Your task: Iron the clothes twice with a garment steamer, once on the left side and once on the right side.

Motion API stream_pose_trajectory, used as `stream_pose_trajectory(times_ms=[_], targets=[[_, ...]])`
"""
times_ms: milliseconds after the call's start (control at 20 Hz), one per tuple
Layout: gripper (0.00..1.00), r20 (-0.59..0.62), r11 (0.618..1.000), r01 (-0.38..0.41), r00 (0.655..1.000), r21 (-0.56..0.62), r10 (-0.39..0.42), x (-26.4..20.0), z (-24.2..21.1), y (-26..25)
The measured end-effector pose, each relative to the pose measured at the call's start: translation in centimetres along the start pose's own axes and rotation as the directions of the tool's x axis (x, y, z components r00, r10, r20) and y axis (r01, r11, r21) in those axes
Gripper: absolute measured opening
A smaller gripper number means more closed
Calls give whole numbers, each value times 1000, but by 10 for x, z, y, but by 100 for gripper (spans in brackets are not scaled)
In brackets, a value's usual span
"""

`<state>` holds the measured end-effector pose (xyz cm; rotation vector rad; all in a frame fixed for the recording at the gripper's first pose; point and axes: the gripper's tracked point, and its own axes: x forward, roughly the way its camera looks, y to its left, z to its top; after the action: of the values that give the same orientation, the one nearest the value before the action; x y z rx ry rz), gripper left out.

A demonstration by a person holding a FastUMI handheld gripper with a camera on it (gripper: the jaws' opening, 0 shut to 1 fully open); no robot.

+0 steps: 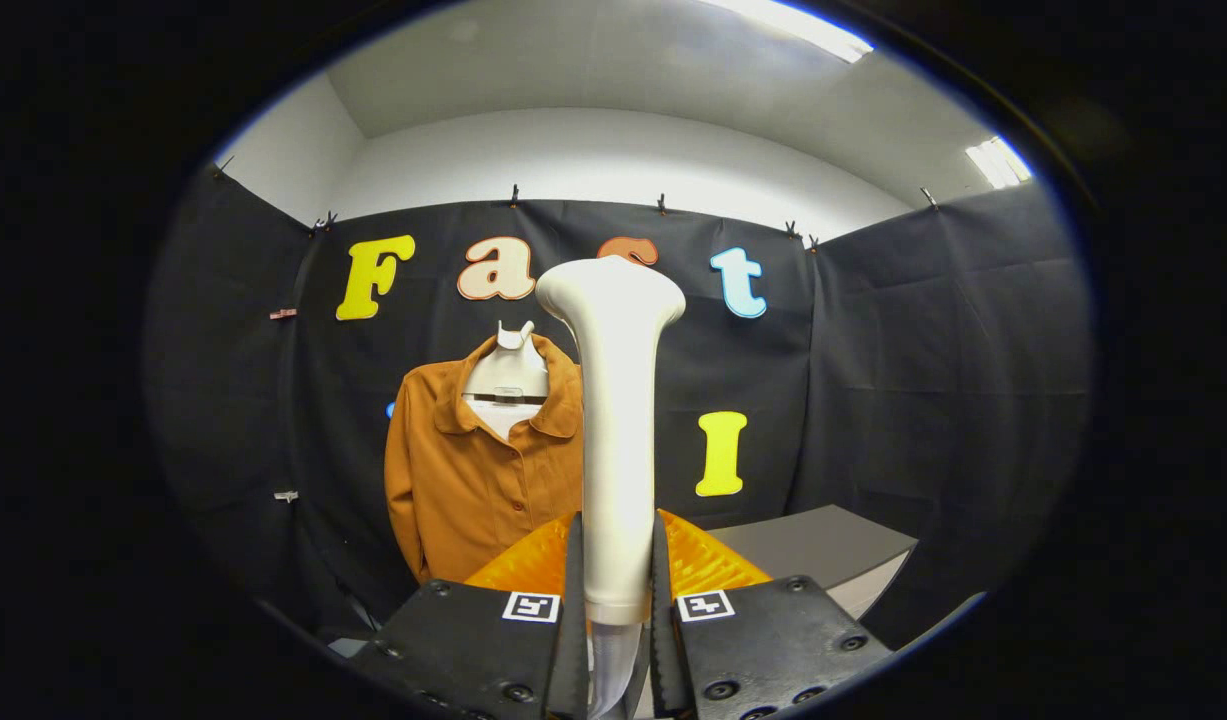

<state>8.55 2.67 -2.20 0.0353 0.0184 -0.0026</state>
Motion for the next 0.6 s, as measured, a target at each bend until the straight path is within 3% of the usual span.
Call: stream_pose_trajectory(times_ms=[600], targets=[[28, 0, 1000, 16, 1000, -2, -16, 2, 0, -1]])
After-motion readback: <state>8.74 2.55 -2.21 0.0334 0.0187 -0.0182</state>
